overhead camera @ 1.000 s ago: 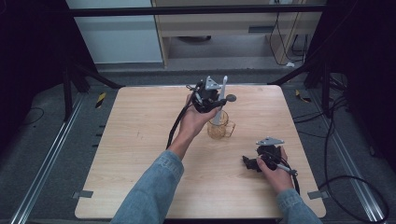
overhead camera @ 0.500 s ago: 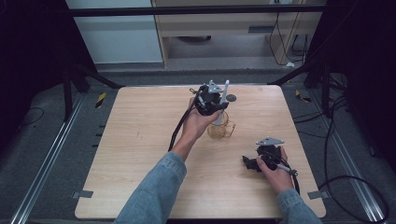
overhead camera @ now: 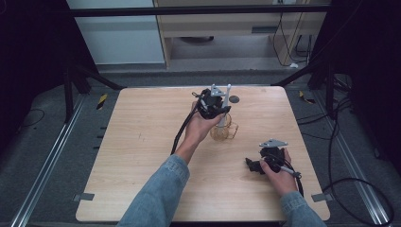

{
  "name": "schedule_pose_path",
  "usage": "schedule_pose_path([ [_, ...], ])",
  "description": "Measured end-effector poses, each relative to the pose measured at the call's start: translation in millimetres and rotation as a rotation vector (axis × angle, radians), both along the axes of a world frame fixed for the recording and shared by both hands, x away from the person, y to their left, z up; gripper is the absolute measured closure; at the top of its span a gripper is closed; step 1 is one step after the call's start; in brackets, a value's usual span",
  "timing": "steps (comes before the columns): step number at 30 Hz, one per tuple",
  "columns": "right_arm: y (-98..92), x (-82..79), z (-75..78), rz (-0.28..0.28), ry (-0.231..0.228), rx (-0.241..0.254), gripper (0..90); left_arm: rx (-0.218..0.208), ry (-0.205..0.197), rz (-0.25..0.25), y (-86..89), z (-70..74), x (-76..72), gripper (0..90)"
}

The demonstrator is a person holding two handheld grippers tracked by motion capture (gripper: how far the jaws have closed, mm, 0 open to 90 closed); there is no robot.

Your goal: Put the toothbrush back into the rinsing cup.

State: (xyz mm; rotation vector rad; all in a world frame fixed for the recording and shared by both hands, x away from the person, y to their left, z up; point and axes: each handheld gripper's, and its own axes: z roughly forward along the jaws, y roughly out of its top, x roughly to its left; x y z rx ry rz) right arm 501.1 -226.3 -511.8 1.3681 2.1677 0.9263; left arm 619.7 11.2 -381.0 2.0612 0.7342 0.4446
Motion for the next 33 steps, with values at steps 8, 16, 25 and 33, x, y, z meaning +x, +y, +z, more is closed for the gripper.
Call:
schedule_pose_path([
  [8,0.0,0.0,0.0,0.000,0.000,0.000,0.4,-0.001,0.006,0.000,-1.3,-3.4,0.7,67.8],
  [16,0.0,0.0,0.0,0.000,0.000,0.000,0.4,-0.008,0.015,0.002,-3.1,-6.7,1.5,67.8],
  [25,0.0,0.0,0.0,0.000,0.000,0.000,0.4,-0.001,0.020,0.001,-5.0,-9.6,2.9,67.8],
  [33,0.0,0.0,0.0,0.000,0.001,0.000,0.4,0.009,0.026,0.004,-6.5,-12.4,3.8,67.8],
])
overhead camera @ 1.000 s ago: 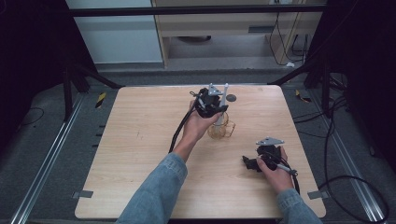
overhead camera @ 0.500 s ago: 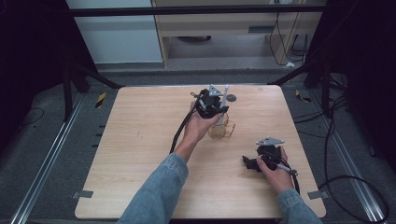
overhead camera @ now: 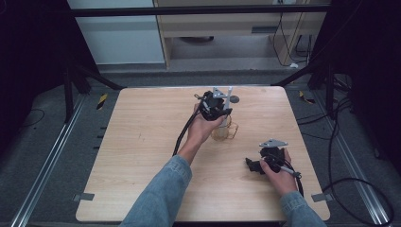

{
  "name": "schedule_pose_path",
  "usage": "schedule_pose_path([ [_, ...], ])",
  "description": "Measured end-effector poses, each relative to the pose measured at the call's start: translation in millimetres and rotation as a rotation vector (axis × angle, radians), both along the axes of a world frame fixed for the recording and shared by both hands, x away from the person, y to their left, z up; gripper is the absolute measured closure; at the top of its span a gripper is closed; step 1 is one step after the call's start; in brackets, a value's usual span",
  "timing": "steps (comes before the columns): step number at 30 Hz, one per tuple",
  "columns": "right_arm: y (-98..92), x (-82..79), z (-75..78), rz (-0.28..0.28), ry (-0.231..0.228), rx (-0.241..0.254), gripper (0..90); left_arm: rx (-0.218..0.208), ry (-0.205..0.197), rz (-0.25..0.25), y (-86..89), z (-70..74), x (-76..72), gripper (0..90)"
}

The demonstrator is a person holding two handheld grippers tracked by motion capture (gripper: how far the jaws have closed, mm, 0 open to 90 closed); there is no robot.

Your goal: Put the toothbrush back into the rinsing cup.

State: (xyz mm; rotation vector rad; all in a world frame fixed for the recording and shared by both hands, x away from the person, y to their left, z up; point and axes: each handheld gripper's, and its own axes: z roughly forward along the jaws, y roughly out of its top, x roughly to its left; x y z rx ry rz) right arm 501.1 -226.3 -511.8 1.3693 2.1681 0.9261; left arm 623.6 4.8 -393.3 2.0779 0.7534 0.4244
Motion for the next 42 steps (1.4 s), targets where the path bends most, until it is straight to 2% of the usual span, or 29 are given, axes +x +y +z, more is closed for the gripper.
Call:
schedule_pose_path([
  [13,0.0,0.0,0.0,0.000,0.000,0.000,0.4,-0.001,0.006,0.005,-1.0,-3.0,2.2,67.8],
  [29,0.0,0.1,0.0,0.000,-0.001,0.000,0.4,-0.034,0.017,0.038,-4.5,-4.8,6.1,67.2],
  [42,-0.1,0.0,0.0,0.000,0.000,-0.001,0.4,-0.017,0.022,0.049,-6.1,-7.3,7.8,64.0],
])
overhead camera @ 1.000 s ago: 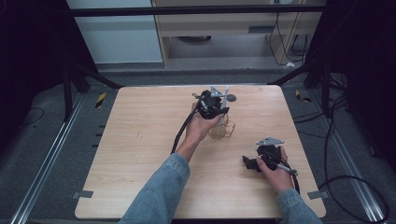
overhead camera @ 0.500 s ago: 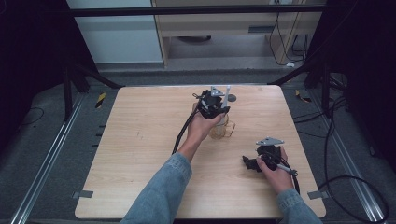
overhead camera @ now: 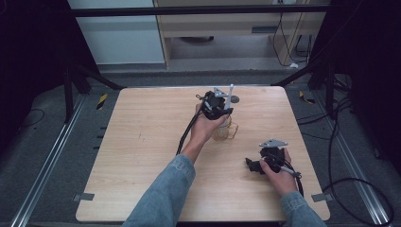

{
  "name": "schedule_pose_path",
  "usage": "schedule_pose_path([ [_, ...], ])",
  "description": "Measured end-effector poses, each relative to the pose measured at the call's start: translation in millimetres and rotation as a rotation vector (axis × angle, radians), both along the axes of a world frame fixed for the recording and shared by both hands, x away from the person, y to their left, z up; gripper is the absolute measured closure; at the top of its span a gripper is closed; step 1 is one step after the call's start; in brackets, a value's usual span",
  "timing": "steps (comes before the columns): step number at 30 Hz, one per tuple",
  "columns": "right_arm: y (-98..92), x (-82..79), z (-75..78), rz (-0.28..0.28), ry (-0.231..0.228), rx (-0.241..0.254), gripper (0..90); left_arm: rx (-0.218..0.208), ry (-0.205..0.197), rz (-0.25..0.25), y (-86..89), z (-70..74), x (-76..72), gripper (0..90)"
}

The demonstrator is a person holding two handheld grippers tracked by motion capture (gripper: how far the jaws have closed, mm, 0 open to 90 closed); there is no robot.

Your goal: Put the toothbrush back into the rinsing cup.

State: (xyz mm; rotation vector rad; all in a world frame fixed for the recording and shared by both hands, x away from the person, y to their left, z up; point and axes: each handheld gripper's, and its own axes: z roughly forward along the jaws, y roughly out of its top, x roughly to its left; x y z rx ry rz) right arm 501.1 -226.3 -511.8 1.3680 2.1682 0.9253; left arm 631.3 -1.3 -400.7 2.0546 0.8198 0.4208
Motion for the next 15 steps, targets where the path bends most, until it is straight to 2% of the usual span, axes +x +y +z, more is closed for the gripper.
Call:
schedule_pose_path([
  [8,0.1,-0.1,0.0,-0.001,0.001,0.001,0.4,0.001,-0.006,0.012,1.4,1.1,0.0,60.6],
  [15,0.1,0.0,-0.1,-0.001,0.000,0.001,0.4,0.022,-0.013,0.025,3.2,2.1,-1.1,57.3],
])
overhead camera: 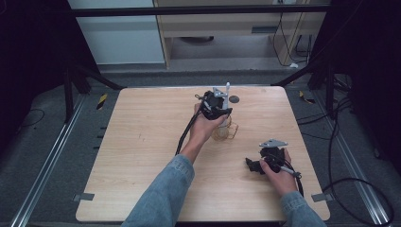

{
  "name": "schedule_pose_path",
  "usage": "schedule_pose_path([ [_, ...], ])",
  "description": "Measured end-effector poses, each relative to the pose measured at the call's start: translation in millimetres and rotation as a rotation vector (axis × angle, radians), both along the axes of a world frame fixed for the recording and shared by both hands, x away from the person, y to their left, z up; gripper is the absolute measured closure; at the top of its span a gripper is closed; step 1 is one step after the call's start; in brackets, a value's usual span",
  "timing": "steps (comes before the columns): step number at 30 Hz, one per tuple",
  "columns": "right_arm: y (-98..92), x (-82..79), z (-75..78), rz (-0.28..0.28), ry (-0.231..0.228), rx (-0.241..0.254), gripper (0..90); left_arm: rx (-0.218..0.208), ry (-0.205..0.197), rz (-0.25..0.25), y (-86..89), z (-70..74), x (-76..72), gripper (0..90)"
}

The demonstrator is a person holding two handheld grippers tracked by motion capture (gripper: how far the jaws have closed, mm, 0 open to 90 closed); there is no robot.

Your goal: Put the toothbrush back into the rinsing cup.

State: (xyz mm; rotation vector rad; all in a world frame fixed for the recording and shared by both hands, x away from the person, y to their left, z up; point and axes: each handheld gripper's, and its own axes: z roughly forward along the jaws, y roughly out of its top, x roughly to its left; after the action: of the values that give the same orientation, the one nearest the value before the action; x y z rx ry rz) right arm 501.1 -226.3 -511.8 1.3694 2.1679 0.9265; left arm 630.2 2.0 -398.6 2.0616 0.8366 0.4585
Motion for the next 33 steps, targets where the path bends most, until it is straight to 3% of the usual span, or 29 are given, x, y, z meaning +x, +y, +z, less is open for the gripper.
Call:
schedule_pose_path([
  [16,0.0,0.0,0.0,0.000,0.000,0.000,0.4,-0.002,-0.005,0.046,13.8,-1.9,-4.3,53.1],
  [33,0.0,0.0,0.0,0.000,0.000,0.000,0.4,0.016,-0.027,0.049,22.9,2.8,-12.8,48.8],
])
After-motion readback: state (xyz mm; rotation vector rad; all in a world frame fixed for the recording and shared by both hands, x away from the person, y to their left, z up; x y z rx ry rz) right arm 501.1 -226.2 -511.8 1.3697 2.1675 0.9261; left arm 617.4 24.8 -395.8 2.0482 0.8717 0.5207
